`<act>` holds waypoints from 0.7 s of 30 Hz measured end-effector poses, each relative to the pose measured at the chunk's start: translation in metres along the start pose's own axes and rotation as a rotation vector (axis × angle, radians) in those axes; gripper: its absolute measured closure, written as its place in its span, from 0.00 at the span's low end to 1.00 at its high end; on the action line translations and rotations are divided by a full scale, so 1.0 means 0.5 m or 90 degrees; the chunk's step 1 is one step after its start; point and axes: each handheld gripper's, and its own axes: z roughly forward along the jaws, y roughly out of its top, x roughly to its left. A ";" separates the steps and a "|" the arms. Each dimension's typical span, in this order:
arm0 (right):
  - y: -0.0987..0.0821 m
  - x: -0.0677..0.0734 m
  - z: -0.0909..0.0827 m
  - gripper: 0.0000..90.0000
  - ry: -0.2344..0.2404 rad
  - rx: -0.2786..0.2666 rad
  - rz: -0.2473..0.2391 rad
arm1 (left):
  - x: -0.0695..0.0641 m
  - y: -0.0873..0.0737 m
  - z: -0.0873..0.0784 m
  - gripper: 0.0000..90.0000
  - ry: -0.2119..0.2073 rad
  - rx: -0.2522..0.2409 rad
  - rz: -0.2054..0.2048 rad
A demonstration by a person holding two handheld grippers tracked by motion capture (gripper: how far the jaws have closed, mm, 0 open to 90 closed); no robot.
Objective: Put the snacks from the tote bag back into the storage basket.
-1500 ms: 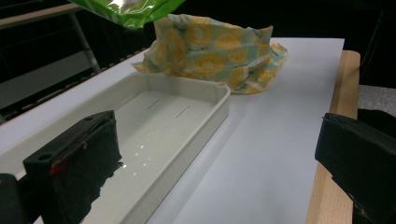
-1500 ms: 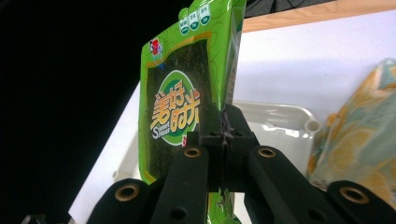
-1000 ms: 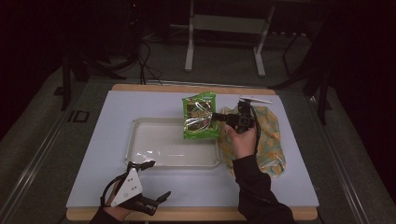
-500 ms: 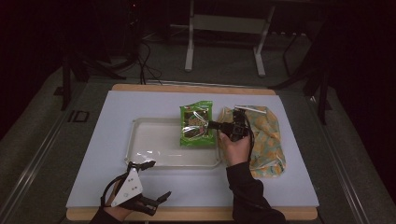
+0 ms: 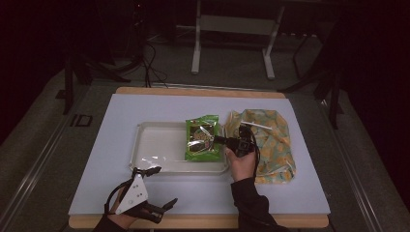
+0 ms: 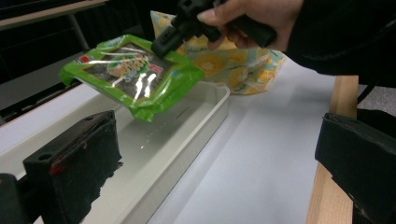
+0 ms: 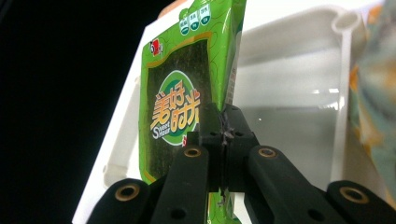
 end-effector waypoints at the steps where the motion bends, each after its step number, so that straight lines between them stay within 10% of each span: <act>1: -0.005 -0.004 0.002 0.99 0.001 0.002 0.009 | 0.000 0.000 0.000 0.00 0.000 0.000 0.000; 21: -0.050 -0.031 0.022 0.98 -0.011 0.013 0.026 | 0.000 0.000 0.002 0.00 0.003 0.002 0.002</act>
